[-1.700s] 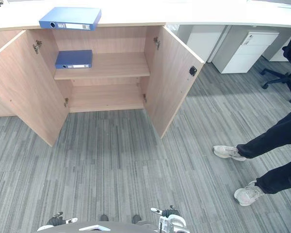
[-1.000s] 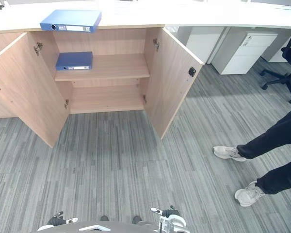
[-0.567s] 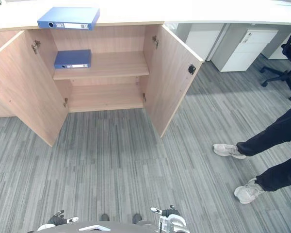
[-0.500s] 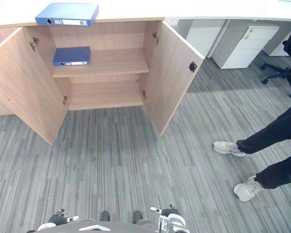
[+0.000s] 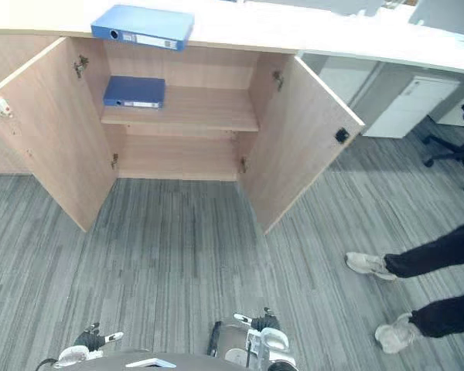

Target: Walk over to the cabinet, pick up the folder, carry it to the office cabinet, place the folder inside the office cabinet, then close the office cabinet door

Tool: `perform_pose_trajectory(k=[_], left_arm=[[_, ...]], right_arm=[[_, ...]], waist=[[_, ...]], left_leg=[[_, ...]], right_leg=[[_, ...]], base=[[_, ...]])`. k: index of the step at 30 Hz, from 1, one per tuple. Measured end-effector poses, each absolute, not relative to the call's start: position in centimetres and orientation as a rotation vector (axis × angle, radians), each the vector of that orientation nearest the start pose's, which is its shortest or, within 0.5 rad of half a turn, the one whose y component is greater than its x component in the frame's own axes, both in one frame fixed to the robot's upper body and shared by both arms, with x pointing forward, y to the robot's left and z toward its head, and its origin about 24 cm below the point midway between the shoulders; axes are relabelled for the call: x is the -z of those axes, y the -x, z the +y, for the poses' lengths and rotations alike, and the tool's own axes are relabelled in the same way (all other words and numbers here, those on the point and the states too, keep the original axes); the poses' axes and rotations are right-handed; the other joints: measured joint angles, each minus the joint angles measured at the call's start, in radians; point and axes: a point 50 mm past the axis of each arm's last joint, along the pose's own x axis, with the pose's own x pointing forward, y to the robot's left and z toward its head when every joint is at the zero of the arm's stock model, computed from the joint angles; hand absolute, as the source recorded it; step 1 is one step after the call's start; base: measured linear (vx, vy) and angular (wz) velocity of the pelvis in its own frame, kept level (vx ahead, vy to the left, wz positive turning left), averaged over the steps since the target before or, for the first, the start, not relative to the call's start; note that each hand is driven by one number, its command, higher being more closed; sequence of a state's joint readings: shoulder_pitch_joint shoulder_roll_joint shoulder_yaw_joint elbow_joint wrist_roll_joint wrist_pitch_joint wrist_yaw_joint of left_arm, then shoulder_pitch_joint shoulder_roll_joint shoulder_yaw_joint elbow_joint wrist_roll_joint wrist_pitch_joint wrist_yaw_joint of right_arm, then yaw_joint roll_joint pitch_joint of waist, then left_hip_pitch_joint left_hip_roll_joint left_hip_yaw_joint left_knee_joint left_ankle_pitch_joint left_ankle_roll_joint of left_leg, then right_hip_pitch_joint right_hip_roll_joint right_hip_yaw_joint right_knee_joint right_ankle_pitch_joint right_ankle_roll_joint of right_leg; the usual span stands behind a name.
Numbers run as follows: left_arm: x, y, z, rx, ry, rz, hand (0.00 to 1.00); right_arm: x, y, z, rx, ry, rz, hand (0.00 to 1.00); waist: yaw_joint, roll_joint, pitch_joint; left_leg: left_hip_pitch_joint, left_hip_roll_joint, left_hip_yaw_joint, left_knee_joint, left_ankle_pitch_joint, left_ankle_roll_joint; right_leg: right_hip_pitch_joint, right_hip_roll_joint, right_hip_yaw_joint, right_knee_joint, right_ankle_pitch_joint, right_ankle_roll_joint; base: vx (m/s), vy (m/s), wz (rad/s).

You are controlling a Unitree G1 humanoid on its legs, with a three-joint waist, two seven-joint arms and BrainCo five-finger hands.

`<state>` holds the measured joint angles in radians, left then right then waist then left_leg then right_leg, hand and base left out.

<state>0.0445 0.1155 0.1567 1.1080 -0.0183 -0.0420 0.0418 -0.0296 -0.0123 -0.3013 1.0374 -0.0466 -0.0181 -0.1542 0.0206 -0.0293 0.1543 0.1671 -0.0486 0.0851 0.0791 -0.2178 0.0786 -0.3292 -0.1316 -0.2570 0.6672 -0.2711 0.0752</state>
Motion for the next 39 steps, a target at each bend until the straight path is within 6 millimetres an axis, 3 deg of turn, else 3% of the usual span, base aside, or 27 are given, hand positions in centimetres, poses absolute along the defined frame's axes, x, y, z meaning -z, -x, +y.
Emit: perform_pose_trajectory(k=[2, 4, 5, 6, 7, 8, 9, 10, 12, 13, 15, 18, 19, 20, 21, 23, 25, 26, 28, 29, 31, 34, 35, 36, 37, 38, 39], left_arm=[[15.8, -10.4, 21.3, -0.261, -0.018, 1.082, 0.0], [15.9, -10.5, 20.9, -0.268, 0.003, 1.077, 0.0], [16.0, -10.4, 20.2, -0.263, 0.026, 1.08, 0.0], [16.1, -10.9, 18.9, -0.251, 0.065, 1.067, 0.0], [16.1, -11.0, 18.6, -0.248, 0.073, 1.064, 0.0], [16.0, -11.2, 18.1, -0.249, 0.096, 1.051, 0.0], [15.9, -11.4, 18.3, -0.269, 0.108, 1.037, 0.0], [15.8, -11.5, 18.4, -0.276, 0.112, 1.032, 0.0], [15.5, -11.9, 18.9, -0.31, 0.127, 0.999, 0.0], [15.4, -12.2, 19.0, -0.318, 0.133, 0.986, 0.0], [15.0, -13.1, 19.0, -0.328, 0.151, 0.945, 0.0], [14.8, -13.5, 19.0, -0.331, 0.154, 0.927, 0.0], [14.7, -13.6, 18.9, -0.333, 0.156, 0.923, 0.0], [14.8, -13.5, 18.8, -0.339, 0.161, 0.922, 0.0], [14.8, -13.4, 18.8, -0.345, 0.164, 0.927, 0.0], [14.7, -13.3, 19.8, -0.379, 0.155, 0.925, 0.0], [14.8, -13.2, 20.1, -0.388, 0.157, 0.934, 0.0], [14.9, -13.0, 20.0, -0.384, 0.157, 0.947, 0.0], [15.3, -12.4, 19.5, -0.364, 0.151, 0.982, 0.0], [15.3, -12.4, 19.5, -0.353, 0.142, 0.987, 0.0], [15.3, -12.5, 19.4, -0.336, 0.128, 0.993, 0.0], [15.4, -12.8, 18.8, -0.304, 0.122, 0.997, 0.0], [15.5, -12.8, 18.6, -0.29, 0.118, 1.008, 0.0], [15.5, -12.7, 18.5, -0.286, 0.118, 1.011, 0.0], [15.5, -12.7, 18.7, -0.288, 0.113, 1.009, 0.0], [15.5, -12.8, 18.7, -0.292, 0.113, 1.011, 0.0], [15.7, -12.4, 17.8, -0.277, 0.131, 1.025, 0.0]], right_arm=[[14.9, -13.7, -19.7, 0.403, -0.041, 0.991, 0.0], [15.0, -13.5, -19.7, 0.41, -0.048, 0.996, 0.0], [14.9, -13.6, -19.8, 0.419, -0.054, 0.99, 0.0], [14.7, -13.9, -20.2, 0.421, -0.042, 0.982, 0.0], [14.7, -13.9, -20.3, 0.421, -0.038, 0.978, 0.0], [14.6, -14.1, -20.5, 0.417, -0.028, 0.972, 0.0], [14.5, -14.2, -20.3, 0.403, -0.019, 0.968, 0.0], [14.6, -14.3, -20.2, 0.396, -0.014, 0.969, 0.0], [14.5, -14.6, -19.4, 0.357, 0.01, 0.966, 0.0], [14.6, -14.6, -19.3, 0.354, 0.011, 0.966, 0.0], [14.6, -14.6, -18.9, 0.362, 0.011, 0.975, 0.0], [14.6, -14.8, -18.5, 0.367, -0.001, 0.976, 0.0], [14.6, -14.7, -18.5, 0.371, -0.001, 0.976, 0.0], [14.7, -14.5, -18.5, 0.374, 0.0, 0.984, 0.0], [14.8, -14.3, -18.3, 0.373, -0.004, 0.99, 0.0], [15.1, -13.7, -17.1, 0.362, -0.033, 1.013, 0.0], [15.3, -13.3, -16.6, 0.349, -0.047, 1.03, 0.0], [15.3, -13.3, -16.7, 0.358, -0.052, 1.032, 0.0], [15.2, -13.6, -16.8, 0.361, -0.057, 1.015, 0.0], [14.9, -14.0, -16.9, 0.359, -0.059, 0.993, 0.0], [14.8, -14.3, -17.0, 0.357, -0.059, 0.979, 0.0], [14.6, -14.7, -17.0, 0.356, -0.057, 0.961, 0.0], [14.5, -15.0, -17.1, 0.355, -0.056, 0.95, 0.0], [14.5, -15.0, -17.1, 0.354, -0.056, 0.949, 0.0], [14.6, -14.8, -17.0, 0.353, -0.058, 0.959, 0.0], [14.6, -14.9, -17.3, 0.353, -0.05, 0.96, 0.0], [14.6, -14.6, -18.1, 0.365, -0.034, 0.962, 0.0]], waist=[[-0.01, 0.0, 0.0], [-0.023, -0.006, -0.004], [-0.024, 0.002, -0.008], [-0.023, 0.037, -0.01], [-0.023, 0.043, -0.006], [-0.028, 0.058, 0.002], [-0.029, 0.057, 0.003], [-0.025, 0.059, 0.007], [-0.013, 0.054, 0.024], [-0.007, 0.052, 0.025], [0.028, 0.042, 0.032], [0.034, 0.042, 0.036], [0.034, 0.043, 0.035], [0.037, 0.037, 0.026], [0.04, 0.032, 0.016], [0.04, -0.015, -0.017], [0.056, -0.031, -0.027], [0.064, -0.03, -0.027], [0.059, -0.002, -0.023], [0.049, 0.012, -0.017], [0.03, 0.009, -0.018], [0.013, 0.007, -0.019], [0.005, 0.007, -0.019], [0.001, -0.002, -0.023], [0.001, -0.018, -0.029], [0.014, -0.021, -0.031], [0.017, 0.021, -0.048]], left_leg=[[0.037, 0.002, -0.04, -0.036, -0.018, -0.031], [0.071, 0.0, -0.063, -0.045, -0.039, -0.065], [0.097, 0.021, -0.067, -0.043, -0.06, -0.083], [0.071, 0.055, -0.051, 0.016, -0.073, -0.114], [0.064, 0.062, -0.045, 0.037, -0.078, -0.121], [0.018, 0.088, -0.021, 0.177, -0.098, -0.149], [-0.077, 0.119, 0.006, 0.419, -0.097, -0.168], [-0.125, 0.141, 0.025, 0.531, -0.097, -0.175], [-0.268, 0.223, 0.107, 0.823, -0.119, -0.144], [-0.305, 0.24, 0.126, 0.85, -0.124, -0.136], [-0.426, 0.272, 0.168, 0.795, -0.137, -0.122], [-0.497, 0.264, 0.163, 0.608, -0.126, -0.121], [-0.514, 0.261, 0.157, 0.487, -0.085, -0.125], [-0.509, 0.248, 0.154, 0.43, 0.03, -0.117], [-0.501, 0.235, 0.161, 0.423, 0.068, -0.096], [-0.497, 0.209, 0.224, 0.449, 0.01, -0.069], [-0.461, 0.203, 0.281, 0.461, -0.01, -0.046], [-0.42, 0.195, 0.306, 0.444, -0.016, -0.037], [-0.294, 0.181, 0.327, 0.358, -0.033, -0.033], [-0.246, 0.176, 0.328, 0.319, -0.038, -0.038], [-0.155, 0.16, 0.331, 0.247, -0.037, -0.039], [-0.051, 0.162, 0.338, 0.164, -0.025, -0.06], [-0.04, 0.162, 0.339, 0.141, -0.019, -0.071], [-0.028, 0.15, 0.337, 0.124, -0.013, -0.094], [-0.014, 0.132, 0.329, 0.108, -0.01, -0.107], [0.012, 0.124, 0.313, 0.088, -0.021, -0.137], [0.017, 0.155, 0.314, 0.073, -0.01, -0.153]], right_leg=[[-0.027, 0.034, -0.009, -0.116, 0.036, -0.055], [-0.011, 0.031, -0.025, -0.187, 0.084, -0.08], [0.013, 0.036, -0.049, -0.177, 0.125, -0.1], [0.041, 0.053, -0.088, -0.19, 0.096, -0.116], [0.051, 0.056, -0.093, -0.196, 0.089, -0.117], [0.096, 0.074, -0.113, -0.227, 0.077, -0.125], [0.157, 0.093, -0.114, -0.278, 0.073, -0.126], [0.192, 0.105, -0.113, -0.3, 0.073, -0.126], [0.311, 0.134, -0.104, -0.377, 0.061, -0.134], [0.329, 0.137, -0.1, -0.389, 0.059, -0.134], [0.377, 0.137, -0.07, -0.427, 0.056, -0.129], [0.433, 0.113, -0.042, -0.459, 0.031, -0.088], [0.447, 0.096, -0.028, -0.46, 0.01, -0.06], [0.456, 0.077, -0.006, -0.458, -0.013, -0.032], [0.458, 0.064, 0.008, -0.459, -0.019, -0.022], [0.449, 0.012, 0.054, -0.475, -0.002, -0.017], [0.446, -0.022, 0.083, -0.445, 0.027, -0.006], [0.433, -0.035, 0.087, -0.389, 0.047, -0.004], [0.335, -0.075, 0.08, -0.114, 0.128, 0.013], [0.283, -0.089, 0.08, 0.016, 0.114, 0.022], [0.209, -0.111, 0.035, 0.155, 0.05, -0.004], [0.12, -0.097, -0.084, 0.077, -0.011, -0.034], [0.079, -0.072, -0.086, -0.02, 0.001, -0.04], [0.059, -0.049, -0.078, -0.157, 0.078, -0.055], [0.053, -0.042, -0.065, -0.226, 0.164, -0.069], [0.048, -0.03, -0.039, -0.234, 0.207, -0.098], [0.055, 0.0, -0.035, -0.247, 0.198, -0.104]], base=[[0.54, -0.102, 0.61], [0.46, -0.14, 0.67], [0.53, -0.194, 0.7], [0.51, -0.204, 0.58], [0.6, -0.237, 0.47], [0.48, -0.174, 0.34], [0.48, -0.157, 0.29], [0.46, -0.144, 0.11], [0.4, -0.128, -0.07], [0.31, -0.08, -0.23], [0.29, -0.006, -0.43], [0.28, 0.127, -0.39], [0.29, 0.25, -0.4], [0.38, 0.314, -0.45], [0.4, 0.33, -0.46], [0.45, 0.34, -0.52], [0.38, 0.248, -0.61], [0.44, 0.276, -0.91], [0.34, 0.215, -0.68], [0.27, 0.106, -0.11], [0.27, 0.04, 0.03], [0.25, -0.058, 0.05], [0.2, -0.138, 0.21], [0.22, -0.151, 0.23], [0.26, -0.175, 0.15], [0.33, -0.187, -0.08], [0.34, -0.19, -0.14]])
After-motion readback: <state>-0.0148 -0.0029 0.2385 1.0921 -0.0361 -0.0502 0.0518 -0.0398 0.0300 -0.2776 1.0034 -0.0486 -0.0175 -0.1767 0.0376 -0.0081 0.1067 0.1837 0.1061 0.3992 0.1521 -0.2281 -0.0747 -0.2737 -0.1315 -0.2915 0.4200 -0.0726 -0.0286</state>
